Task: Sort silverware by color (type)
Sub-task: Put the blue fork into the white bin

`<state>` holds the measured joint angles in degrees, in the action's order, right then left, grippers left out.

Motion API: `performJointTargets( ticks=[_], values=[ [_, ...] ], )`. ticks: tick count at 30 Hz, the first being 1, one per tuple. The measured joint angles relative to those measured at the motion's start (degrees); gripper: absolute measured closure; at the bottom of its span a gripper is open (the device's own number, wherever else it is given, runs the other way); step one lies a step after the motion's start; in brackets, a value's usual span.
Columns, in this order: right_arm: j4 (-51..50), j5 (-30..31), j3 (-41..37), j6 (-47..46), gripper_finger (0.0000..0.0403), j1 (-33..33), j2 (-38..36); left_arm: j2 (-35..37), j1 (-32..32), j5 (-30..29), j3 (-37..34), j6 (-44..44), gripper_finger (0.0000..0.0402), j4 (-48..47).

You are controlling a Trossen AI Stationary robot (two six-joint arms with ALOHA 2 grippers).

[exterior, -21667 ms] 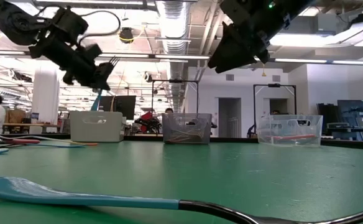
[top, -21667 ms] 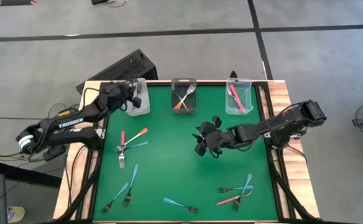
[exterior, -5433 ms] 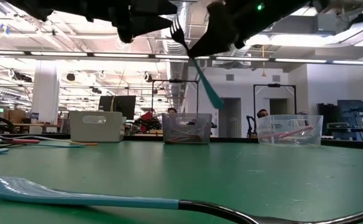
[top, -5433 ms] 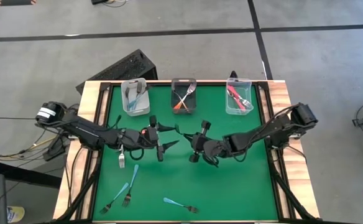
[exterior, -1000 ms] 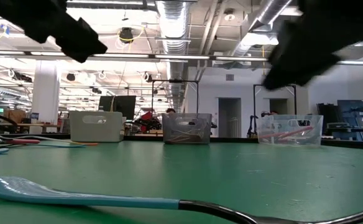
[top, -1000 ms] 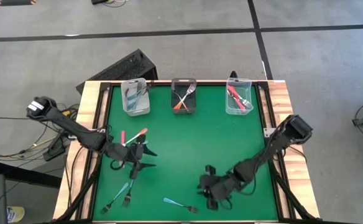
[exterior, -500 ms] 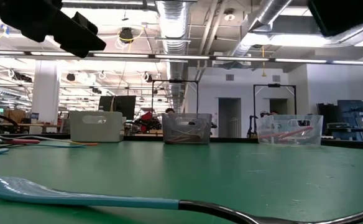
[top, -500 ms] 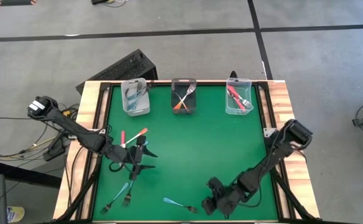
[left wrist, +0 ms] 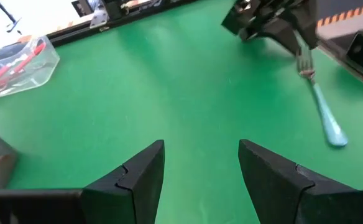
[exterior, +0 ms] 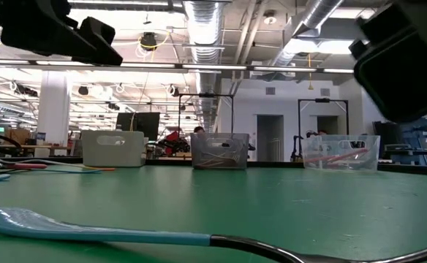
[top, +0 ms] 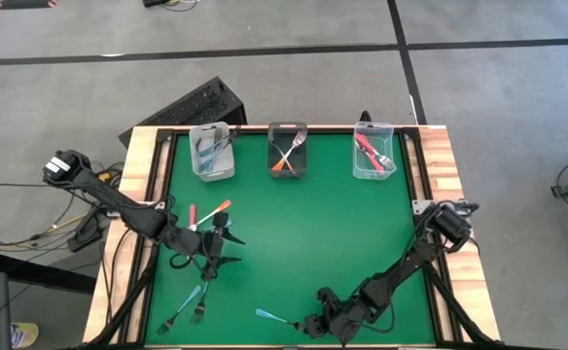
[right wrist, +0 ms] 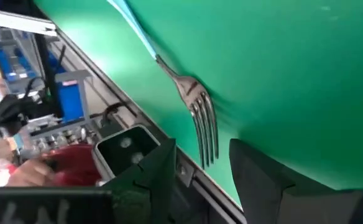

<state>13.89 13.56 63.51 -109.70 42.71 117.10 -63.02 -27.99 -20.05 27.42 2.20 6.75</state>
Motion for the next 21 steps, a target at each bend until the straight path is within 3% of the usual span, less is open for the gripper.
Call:
performJointTargets(
  ticks=[6, 16, 21],
  values=[
    [-0.67, -0.02, 0.11, 0.73, 0.0257, -0.90, 0.05, 0.01, 0.13, -1.90, -0.44, 1.49, 0.0207, -0.33],
    [-0.56, -4.90, 0.97, 7.04, 0.0387, -1.78, 0.13, 0.00, 0.15, -2.08, -0.44, 1.16, 0.0207, -0.86],
    [-1.40, -4.61, 0.95, 13.09, 0.0388, -3.90, -0.22, 0.00, 0.15, -2.08, -0.44, 0.08, 0.0207, -0.79]
  ],
)
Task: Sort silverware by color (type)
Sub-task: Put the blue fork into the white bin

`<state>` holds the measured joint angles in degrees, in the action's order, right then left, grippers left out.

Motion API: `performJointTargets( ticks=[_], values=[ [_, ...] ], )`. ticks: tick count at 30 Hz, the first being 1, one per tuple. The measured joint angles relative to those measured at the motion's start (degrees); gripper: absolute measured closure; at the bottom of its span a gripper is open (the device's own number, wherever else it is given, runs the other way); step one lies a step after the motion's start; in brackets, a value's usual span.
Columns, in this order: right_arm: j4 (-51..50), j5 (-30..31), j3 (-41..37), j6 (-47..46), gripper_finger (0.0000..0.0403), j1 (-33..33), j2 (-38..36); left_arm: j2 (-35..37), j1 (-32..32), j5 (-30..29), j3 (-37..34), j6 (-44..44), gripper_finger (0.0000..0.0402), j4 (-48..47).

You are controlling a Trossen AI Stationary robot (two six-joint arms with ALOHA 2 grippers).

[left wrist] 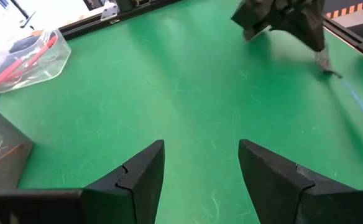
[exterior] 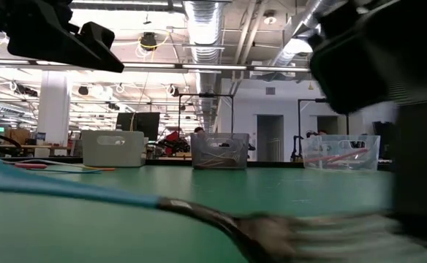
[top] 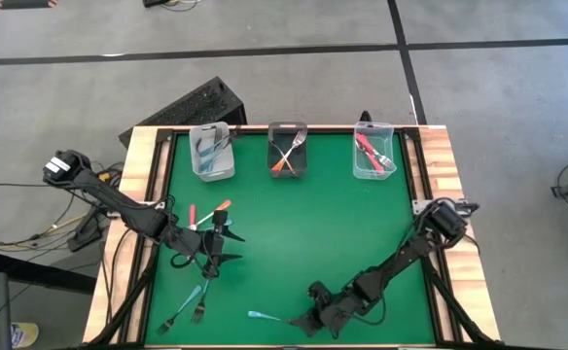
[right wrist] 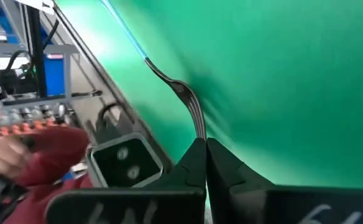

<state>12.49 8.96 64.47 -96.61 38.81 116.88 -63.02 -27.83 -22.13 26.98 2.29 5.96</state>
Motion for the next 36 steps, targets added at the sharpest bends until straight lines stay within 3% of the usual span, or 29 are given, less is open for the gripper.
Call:
performJointTargets(
  ticks=[6, 12, 18, 23, 30, 36],
  values=[
    [-7.83, 1.52, 0.00, 14.68, 0.0388, -5.67, -3.11, 0.00, 0.23, 1.22, 0.00, 0.23, 0.0207, 2.58],
    [-16.24, 3.59, -0.02, 30.14, 0.0389, -12.19, -7.93, 0.02, 3.68, 11.10, 0.00, -1.67, 0.0207, 5.07],
    [-16.72, 3.63, 0.04, 43.20, 0.0389, -17.30, -11.41, 0.02, 8.72, 11.55, -0.02, -4.28, 0.0207, 7.83],
    [-16.87, 6.33, 0.04, 51.86, 0.0389, -20.28, -13.81, 0.02, 13.53, 18.43, 0.31, -6.71, 0.0207, 11.55],
    [-16.81, 15.87, 0.04, 67.08, 0.0390, -23.38, -17.05, -0.38, 17.49, 18.92, 0.34, -10.01, 0.0207, 10.22],
    [-16.64, 16.69, 0.09, 75.51, 0.0390, -26.56, -18.46, -5.37, 18.70, 17.81, 1.91, -14.88, 0.0207, 11.73]
  ],
)
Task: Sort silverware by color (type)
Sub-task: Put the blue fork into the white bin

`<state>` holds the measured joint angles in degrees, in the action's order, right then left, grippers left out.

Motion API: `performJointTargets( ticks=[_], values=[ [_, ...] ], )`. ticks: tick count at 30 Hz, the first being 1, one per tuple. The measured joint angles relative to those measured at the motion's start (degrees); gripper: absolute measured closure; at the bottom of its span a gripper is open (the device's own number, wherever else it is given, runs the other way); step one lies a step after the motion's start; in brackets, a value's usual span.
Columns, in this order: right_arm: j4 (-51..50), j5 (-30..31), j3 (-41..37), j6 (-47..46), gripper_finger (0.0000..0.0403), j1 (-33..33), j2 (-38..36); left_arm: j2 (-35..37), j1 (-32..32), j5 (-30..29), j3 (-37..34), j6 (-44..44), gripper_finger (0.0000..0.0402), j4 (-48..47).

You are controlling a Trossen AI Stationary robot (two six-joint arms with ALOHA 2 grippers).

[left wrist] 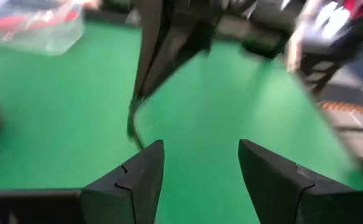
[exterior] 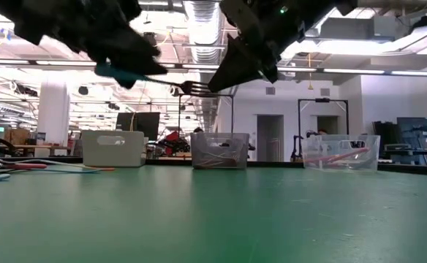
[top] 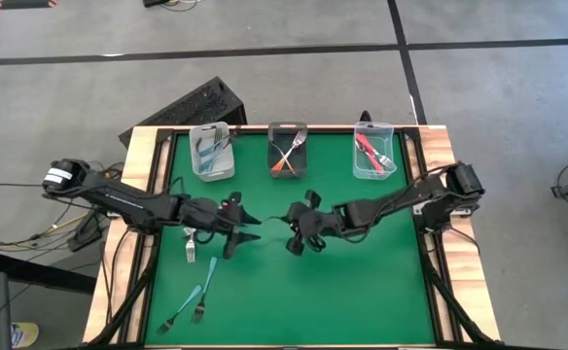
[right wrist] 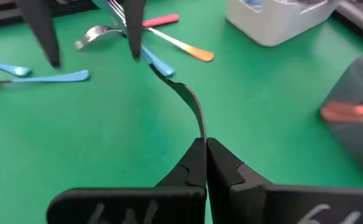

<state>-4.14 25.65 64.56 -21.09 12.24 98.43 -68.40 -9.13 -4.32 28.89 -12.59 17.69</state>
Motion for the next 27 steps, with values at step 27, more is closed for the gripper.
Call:
performJointTargets(
  ticks=[27],
  values=[
    [-3.38, 2.14, 2.51, 17.22, 0.0390, -0.74, -0.02, -4.66, 1.06, -8.77, 10.81, -0.71, 0.0287, -18.74]
  ],
)
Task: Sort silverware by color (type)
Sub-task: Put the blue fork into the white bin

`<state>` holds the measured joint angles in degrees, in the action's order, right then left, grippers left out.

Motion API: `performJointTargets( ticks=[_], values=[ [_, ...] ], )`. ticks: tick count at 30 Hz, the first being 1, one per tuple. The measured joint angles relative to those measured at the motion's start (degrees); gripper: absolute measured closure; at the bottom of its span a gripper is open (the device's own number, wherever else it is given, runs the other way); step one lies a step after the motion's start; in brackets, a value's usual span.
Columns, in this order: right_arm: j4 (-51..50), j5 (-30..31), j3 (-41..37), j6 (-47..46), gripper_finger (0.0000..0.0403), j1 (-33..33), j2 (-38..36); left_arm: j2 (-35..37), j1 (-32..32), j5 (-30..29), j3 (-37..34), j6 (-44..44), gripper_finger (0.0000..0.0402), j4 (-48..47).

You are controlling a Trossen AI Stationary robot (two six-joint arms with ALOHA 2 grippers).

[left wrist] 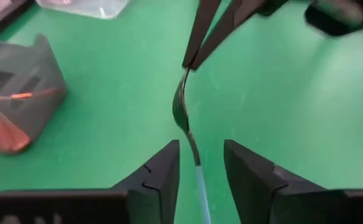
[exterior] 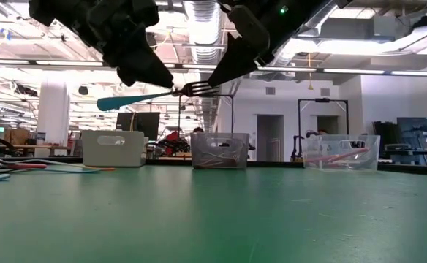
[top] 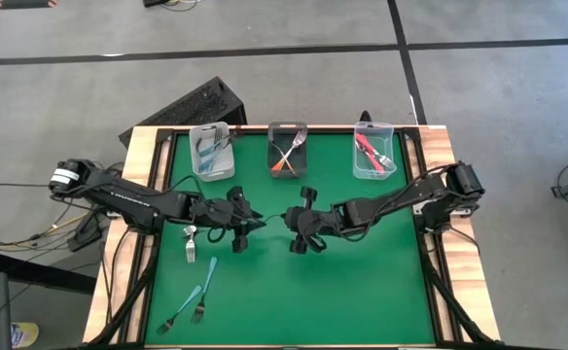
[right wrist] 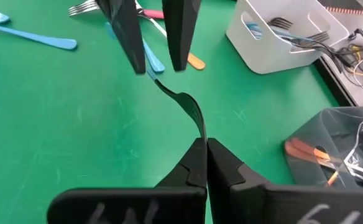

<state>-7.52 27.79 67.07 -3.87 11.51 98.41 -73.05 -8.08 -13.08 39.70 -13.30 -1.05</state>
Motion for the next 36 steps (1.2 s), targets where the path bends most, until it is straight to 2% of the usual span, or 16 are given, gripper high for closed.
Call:
performJointTargets(
  ticks=[6, 9, 12, 17, 20, 23, 25, 28, 31, 36],
  values=[
    [0.77, 0.30, 0.00, 1.33, 0.0390, -0.02, 0.00, -2.56, 0.07, -2.36, -0.02, 0.03, 0.0241, 0.52],
    [0.30, 0.35, 0.38, 1.37, 0.0390, -0.02, 0.00, -3.02, 0.16, -2.49, -0.04, 0.19, 0.0240, 0.33],
    [0.39, 0.35, 0.84, 1.52, 0.0389, -0.03, 0.00, -3.00, 0.50, -2.56, -0.04, 0.17, 0.0273, -0.11],
    [0.64, 0.59, 1.89, 1.33, 0.0365, -0.15, 0.00, -2.61, 2.16, -1.96, -0.04, 1.50, 0.0383, -1.82],
    [0.85, 1.28, 2.76, 1.09, 0.0339, -0.06, 0.00, -2.28, 4.56, -1.91, -0.04, 3.05, 0.0395, -2.70],
    [1.28, 3.05, 2.97, -1.91, 0.0314, -0.11, -0.02, -0.91, 7.88, -3.02, 0.31, 4.23, 0.0398, -4.00],
    [1.42, 5.77, 3.08, -7.01, 0.0297, -0.21, -0.09, 0.82, 10.62, -6.38, 0.79, 5.70, 0.0399, -5.61],
    [0.33, 5.12, 3.10, -13.37, 0.0274, 0.45, 0.25, 4.96, 16.62, -11.91, 1.67, 5.63, 0.0401, -5.17],
    [-1.26, 4.58, 2.61, -16.91, 0.0254, 1.67, 0.93, 9.60, 22.89, -11.36, 1.69, 5.75, 0.0401, -5.89],
    [-1.18, 7.34, 2.00, -18.65, 0.0233, 3.74, 2.05, 13.65, 34.80, -11.67, 1.62, 7.49, 0.0401, -7.47]
  ],
)
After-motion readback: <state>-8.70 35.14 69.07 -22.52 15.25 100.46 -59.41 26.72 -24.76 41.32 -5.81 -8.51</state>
